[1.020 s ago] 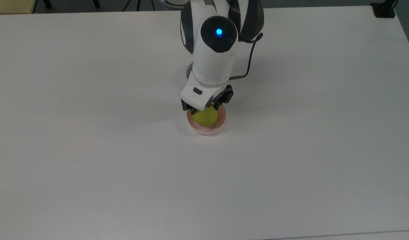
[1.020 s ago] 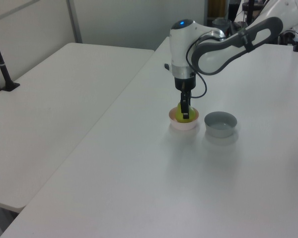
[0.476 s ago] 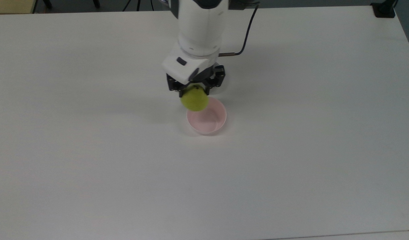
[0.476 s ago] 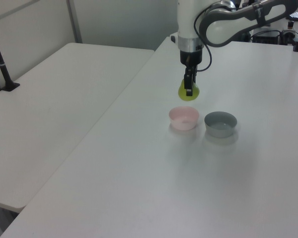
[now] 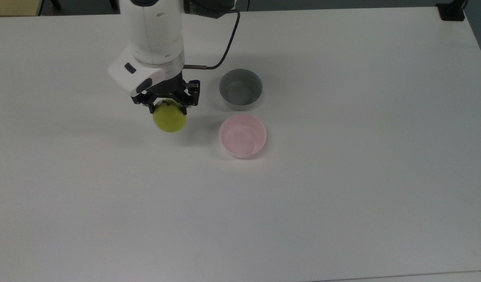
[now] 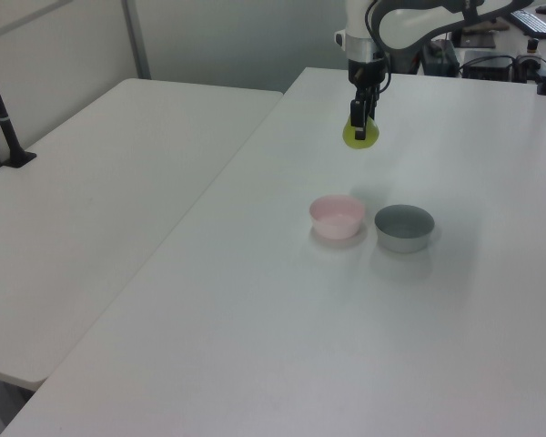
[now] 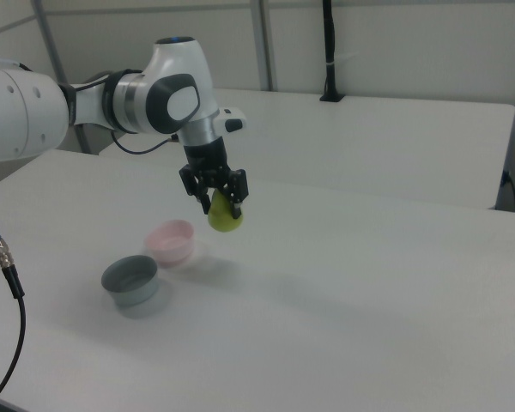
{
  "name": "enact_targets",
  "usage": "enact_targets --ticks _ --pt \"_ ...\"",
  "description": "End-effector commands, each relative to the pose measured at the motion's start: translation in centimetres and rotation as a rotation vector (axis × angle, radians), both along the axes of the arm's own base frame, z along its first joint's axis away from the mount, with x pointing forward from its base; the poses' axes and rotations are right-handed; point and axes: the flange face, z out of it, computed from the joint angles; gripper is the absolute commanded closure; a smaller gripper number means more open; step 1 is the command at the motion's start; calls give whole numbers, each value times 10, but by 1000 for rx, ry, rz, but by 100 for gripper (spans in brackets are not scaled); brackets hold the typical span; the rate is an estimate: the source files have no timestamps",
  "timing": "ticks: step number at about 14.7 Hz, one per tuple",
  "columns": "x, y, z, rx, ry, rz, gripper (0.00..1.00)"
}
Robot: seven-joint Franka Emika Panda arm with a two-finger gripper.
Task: Pick up a pear from the bowl
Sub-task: 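Carry the pear beside the pink bowl and lower it onto the table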
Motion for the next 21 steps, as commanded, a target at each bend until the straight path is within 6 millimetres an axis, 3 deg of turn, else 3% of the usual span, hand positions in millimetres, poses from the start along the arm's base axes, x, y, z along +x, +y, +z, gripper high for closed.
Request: enact_targets --ticks 1,7,9,11,12,14,16,21 --pt "5 -17 -17 -5 -12 6 53" --pt "18 -30 -76 -19 -9 0 53" --pt "21 -34 -87 -29 -16 3 53" --pt "24 -35 -99 -31 -25 5 46" --pt "24 -35 -99 -31 -25 5 40" --pt "24 -36 -99 -31 -25 -1 11" --pt "24 -37 -95 -33 -28 -4 1" --pt "9 -25 -30 -35 -34 -66 0"
